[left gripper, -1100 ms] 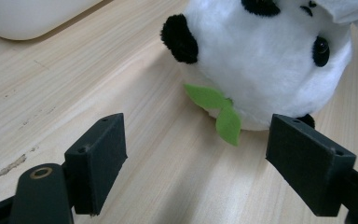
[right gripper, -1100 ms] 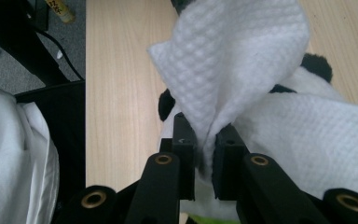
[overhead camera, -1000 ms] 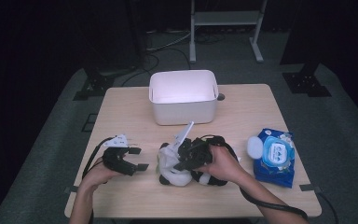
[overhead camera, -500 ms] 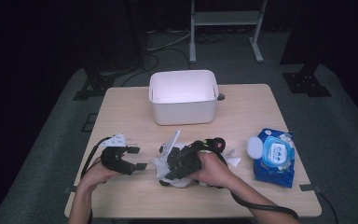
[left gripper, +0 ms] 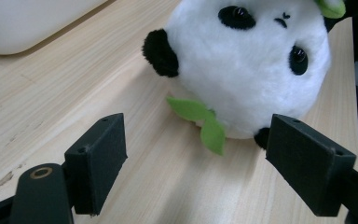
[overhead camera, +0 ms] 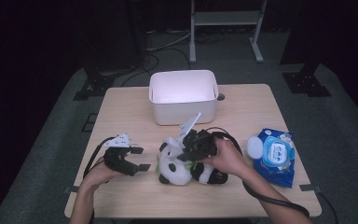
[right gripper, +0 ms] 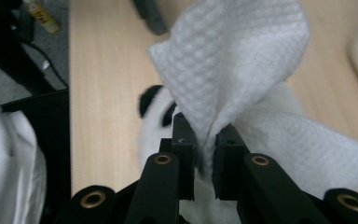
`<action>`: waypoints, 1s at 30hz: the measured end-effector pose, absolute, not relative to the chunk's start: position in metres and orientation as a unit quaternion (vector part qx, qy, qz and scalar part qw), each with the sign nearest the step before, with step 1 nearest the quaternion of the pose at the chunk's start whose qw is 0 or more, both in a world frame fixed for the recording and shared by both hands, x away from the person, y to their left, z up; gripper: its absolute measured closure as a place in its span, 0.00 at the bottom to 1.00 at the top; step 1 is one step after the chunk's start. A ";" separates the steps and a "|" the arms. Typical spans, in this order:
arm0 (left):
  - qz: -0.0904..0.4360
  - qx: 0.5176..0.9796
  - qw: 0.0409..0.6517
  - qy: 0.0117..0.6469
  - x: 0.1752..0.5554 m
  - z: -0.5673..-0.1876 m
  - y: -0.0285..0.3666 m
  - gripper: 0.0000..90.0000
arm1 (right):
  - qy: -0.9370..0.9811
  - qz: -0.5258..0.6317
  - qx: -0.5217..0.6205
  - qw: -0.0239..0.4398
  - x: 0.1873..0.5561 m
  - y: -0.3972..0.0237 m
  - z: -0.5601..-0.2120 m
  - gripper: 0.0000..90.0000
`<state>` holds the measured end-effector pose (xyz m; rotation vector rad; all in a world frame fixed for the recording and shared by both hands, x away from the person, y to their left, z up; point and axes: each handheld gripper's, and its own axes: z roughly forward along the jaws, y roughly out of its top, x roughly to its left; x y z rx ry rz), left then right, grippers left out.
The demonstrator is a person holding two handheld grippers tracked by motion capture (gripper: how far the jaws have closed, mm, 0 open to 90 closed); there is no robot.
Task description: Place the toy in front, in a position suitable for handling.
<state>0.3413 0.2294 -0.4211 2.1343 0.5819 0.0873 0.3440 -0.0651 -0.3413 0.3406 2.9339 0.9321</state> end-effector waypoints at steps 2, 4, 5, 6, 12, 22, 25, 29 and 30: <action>0.032 0.862 0.450 0.233 0.341 -0.420 0.227 0.21 | 0.945 0.301 0.124 0.029 0.351 -0.074 -0.339 0.90; 0.029 0.862 0.452 0.228 0.341 -0.420 0.225 0.21 | 0.943 0.301 0.138 0.033 0.359 -0.084 -0.339 0.90; 0.028 0.861 0.453 0.228 0.341 -0.420 0.224 0.21 | 0.943 0.299 0.145 0.034 0.362 -0.088 -0.340 0.90; 0.027 0.862 0.453 0.226 0.341 -0.419 0.223 0.21 | 0.942 0.297 0.150 0.035 0.365 -0.093 -0.341 0.90; 0.020 0.869 0.445 0.215 0.342 -0.418 0.212 0.21 | 0.936 0.298 0.184 0.032 0.378 -0.118 -0.348 0.90; 0.002 0.873 0.445 0.200 0.350 -0.411 0.190 0.19 | 0.934 0.314 0.166 0.028 0.360 -0.127 -0.352 0.91; 0.000 0.878 0.437 0.196 0.354 -0.407 0.183 0.19 | 0.932 0.321 0.165 0.030 0.352 -0.130 -0.354 0.92; -0.014 0.877 0.440 0.192 0.361 -0.402 0.175 0.17 | 0.928 0.335 0.164 0.027 0.344 -0.136 -0.357 0.93; -0.016 0.878 0.438 0.192 0.362 -0.402 0.174 0.17 | 0.927 0.337 0.161 0.027 0.342 -0.137 -0.358 0.93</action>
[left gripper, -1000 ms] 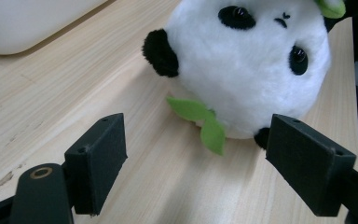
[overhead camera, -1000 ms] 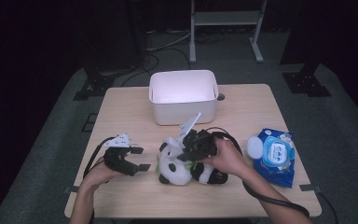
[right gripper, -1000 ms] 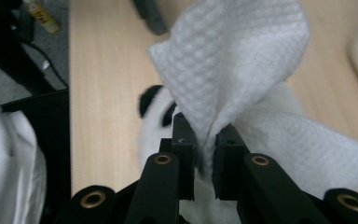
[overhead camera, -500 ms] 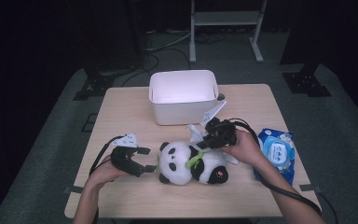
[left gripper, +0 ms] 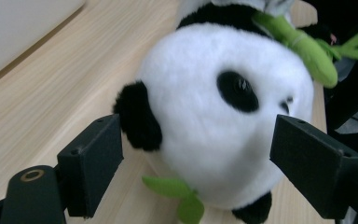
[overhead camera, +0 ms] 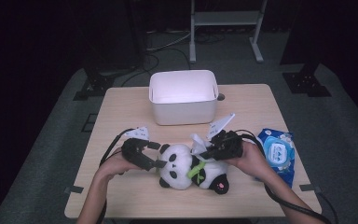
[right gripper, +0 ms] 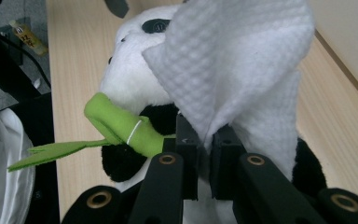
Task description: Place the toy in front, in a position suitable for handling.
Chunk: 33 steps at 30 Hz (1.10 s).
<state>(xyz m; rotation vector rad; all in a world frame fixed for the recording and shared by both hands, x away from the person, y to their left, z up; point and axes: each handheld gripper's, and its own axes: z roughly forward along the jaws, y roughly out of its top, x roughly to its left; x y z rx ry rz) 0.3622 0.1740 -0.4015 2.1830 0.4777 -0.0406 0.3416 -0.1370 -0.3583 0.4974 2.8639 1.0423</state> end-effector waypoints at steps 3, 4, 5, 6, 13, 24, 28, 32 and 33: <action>-0.019 0.883 0.425 0.198 0.366 -0.401 0.169 0.12 | 0.925 0.344 0.157 0.027 0.337 -0.140 -0.361 0.94; -0.022 0.884 0.423 0.197 0.367 -0.401 0.168 0.12 | 0.925 0.343 0.158 0.024 0.335 -0.140 -0.362 0.94; -0.027 0.886 0.420 0.197 0.368 -0.401 0.166 0.11 | 0.926 0.343 0.155 0.024 0.334 -0.141 -0.363 0.94; -0.030 0.886 0.419 0.196 0.368 -0.401 0.165 0.11 | 0.926 0.342 0.159 0.023 0.332 -0.142 -0.364 0.94; -0.056 0.887 0.414 0.196 0.374 -0.407 0.159 0.09 | 0.924 0.344 0.170 0.001 0.324 -0.154 -0.382 0.95; -0.078 0.886 0.418 0.185 0.377 -0.404 0.150 0.08 | 0.921 0.353 0.166 0.006 0.309 -0.158 -0.394 0.95; -0.108 0.886 0.415 0.178 0.377 -0.410 0.145 0.13 | 0.923 0.348 0.163 0.005 0.308 -0.157 -0.391 0.95; -0.108 0.885 0.416 0.178 0.376 -0.411 0.147 0.16 | 0.926 0.344 0.159 0.002 0.310 -0.154 -0.379 0.95; -0.105 0.887 0.416 0.173 0.375 -0.410 0.148 0.17 | 0.925 0.346 0.158 0.002 0.311 -0.154 -0.375 0.95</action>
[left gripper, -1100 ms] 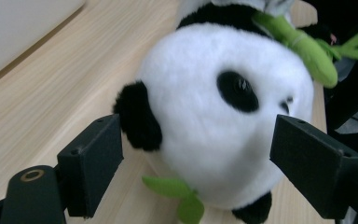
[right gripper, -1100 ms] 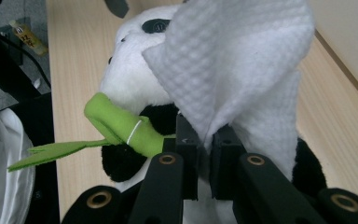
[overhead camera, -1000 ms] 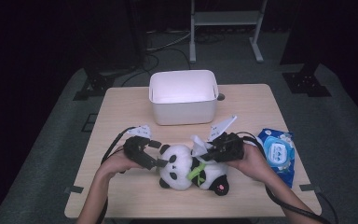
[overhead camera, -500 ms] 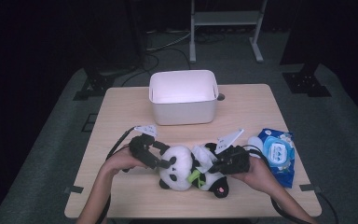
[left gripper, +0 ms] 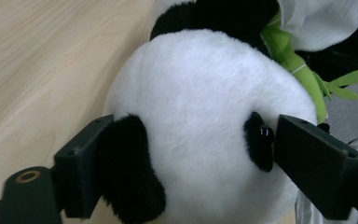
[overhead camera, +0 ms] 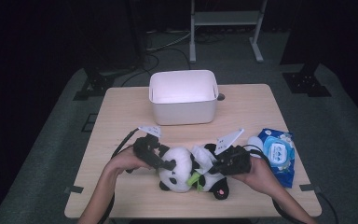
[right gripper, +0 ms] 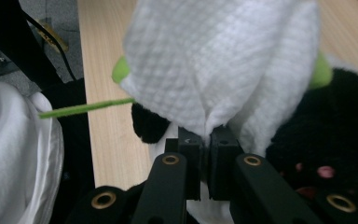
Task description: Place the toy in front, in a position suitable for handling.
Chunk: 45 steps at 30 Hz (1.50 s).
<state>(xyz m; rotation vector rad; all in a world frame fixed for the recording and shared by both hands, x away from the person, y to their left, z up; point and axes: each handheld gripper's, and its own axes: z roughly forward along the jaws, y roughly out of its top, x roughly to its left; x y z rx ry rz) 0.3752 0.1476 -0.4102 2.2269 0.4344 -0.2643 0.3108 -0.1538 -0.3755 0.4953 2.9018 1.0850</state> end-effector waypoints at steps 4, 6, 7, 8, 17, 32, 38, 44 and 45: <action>-0.091 0.890 0.416 0.160 0.369 -0.408 0.146 0.19 | 0.920 0.360 0.152 0.016 0.316 -0.150 -0.356 0.95; -0.083 0.891 0.418 0.154 0.366 -0.407 0.147 0.20 | 0.919 0.362 0.152 0.021 0.319 -0.149 -0.347 0.95; -0.078 0.892 0.419 0.151 0.364 -0.406 0.147 0.20 | 0.920 0.360 0.152 0.026 0.322 -0.149 -0.343 0.95; -0.074 0.891 0.421 0.149 0.362 -0.406 0.147 0.20 | 0.921 0.357 0.152 0.030 0.324 -0.149 -0.339 0.95; -0.046 0.896 0.422 0.131 0.346 -0.403 0.148 0.20 | 0.923 0.341 0.175 0.042 0.344 -0.158 -0.329 0.95; -0.057 0.896 0.413 0.154 0.342 -0.404 0.149 0.05 | 0.921 0.338 0.193 0.014 0.335 -0.177 -0.345 0.95; -0.103 0.889 0.422 0.149 0.344 -0.418 0.144 0.03 | 0.920 0.345 0.188 0.001 0.327 -0.180 -0.348 0.95; -0.093 0.889 0.428 0.131 0.346 -0.416 0.147 0.24 | 0.917 0.352 0.189 -0.003 0.330 -0.178 -0.349 0.95; -0.086 0.890 0.429 0.128 0.346 -0.415 0.147 0.25 | 0.916 0.355 0.188 -0.004 0.332 -0.178 -0.349 0.95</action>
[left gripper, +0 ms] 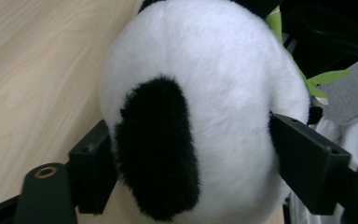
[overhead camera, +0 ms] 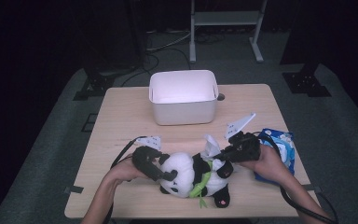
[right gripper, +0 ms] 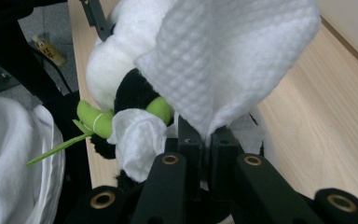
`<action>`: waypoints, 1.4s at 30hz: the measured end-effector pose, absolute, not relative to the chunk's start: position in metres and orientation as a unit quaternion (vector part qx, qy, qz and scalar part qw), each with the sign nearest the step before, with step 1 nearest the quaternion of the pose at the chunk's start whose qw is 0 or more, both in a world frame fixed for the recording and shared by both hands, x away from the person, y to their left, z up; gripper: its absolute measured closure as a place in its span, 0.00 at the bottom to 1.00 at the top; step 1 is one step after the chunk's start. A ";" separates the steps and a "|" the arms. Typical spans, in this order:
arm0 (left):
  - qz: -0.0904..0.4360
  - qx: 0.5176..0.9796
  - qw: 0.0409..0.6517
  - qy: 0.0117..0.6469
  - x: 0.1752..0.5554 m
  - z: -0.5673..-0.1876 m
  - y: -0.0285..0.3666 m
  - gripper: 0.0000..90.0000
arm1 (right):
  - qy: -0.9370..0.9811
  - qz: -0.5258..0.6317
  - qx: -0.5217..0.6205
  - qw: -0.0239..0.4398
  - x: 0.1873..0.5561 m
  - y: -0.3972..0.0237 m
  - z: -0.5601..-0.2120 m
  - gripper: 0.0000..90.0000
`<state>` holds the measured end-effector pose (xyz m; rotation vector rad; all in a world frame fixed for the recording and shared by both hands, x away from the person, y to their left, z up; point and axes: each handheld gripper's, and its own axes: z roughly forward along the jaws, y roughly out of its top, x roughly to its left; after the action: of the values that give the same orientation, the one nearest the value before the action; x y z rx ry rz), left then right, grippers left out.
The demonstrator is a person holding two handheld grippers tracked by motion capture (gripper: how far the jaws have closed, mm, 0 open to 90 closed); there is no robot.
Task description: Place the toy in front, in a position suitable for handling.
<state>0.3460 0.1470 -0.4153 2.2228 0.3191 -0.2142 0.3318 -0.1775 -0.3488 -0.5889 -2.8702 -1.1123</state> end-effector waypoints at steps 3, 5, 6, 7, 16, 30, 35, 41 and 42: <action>-0.073 0.891 0.431 0.122 0.346 -0.414 0.147 0.27 | -0.912 -0.363 -0.191 0.011 0.334 -0.176 -0.349 0.94; -0.062 0.892 0.433 0.115 0.346 -0.413 0.147 0.27 | -0.912 -0.364 -0.187 0.012 0.337 -0.172 -0.346 0.94; -0.056 0.892 0.433 0.112 0.346 -0.412 0.146 0.27 | -0.913 -0.364 -0.184 0.012 0.338 -0.170 -0.345 0.94; -0.049 0.894 0.431 0.108 0.345 -0.410 0.146 0.27 | -0.914 -0.363 -0.179 0.012 0.339 -0.166 -0.344 0.94; 0.018 0.902 0.423 0.088 0.344 -0.400 0.151 0.27 | -0.928 -0.342 -0.150 0.006 0.354 -0.125 -0.340 0.94; 0.028 0.900 0.428 0.080 0.338 -0.404 0.161 0.27 | -0.935 -0.325 -0.141 -0.004 0.358 -0.108 -0.333 0.94; 0.022 0.899 0.430 0.086 0.338 -0.407 0.165 0.27 | -0.929 -0.335 -0.157 -0.010 0.353 -0.133 -0.330 0.94; 0.022 0.898 0.432 0.087 0.337 -0.407 0.166 0.27 | -0.921 -0.346 -0.178 -0.010 0.344 -0.159 -0.331 0.94; 0.023 0.898 0.431 0.087 0.337 -0.407 0.165 0.27 | -0.920 -0.348 -0.182 -0.009 0.343 -0.163 -0.332 0.94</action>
<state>0.3368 0.1655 -0.4070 2.2381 0.2172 0.0561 0.3430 -0.1626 -0.3322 -0.5740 -2.9059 -1.0996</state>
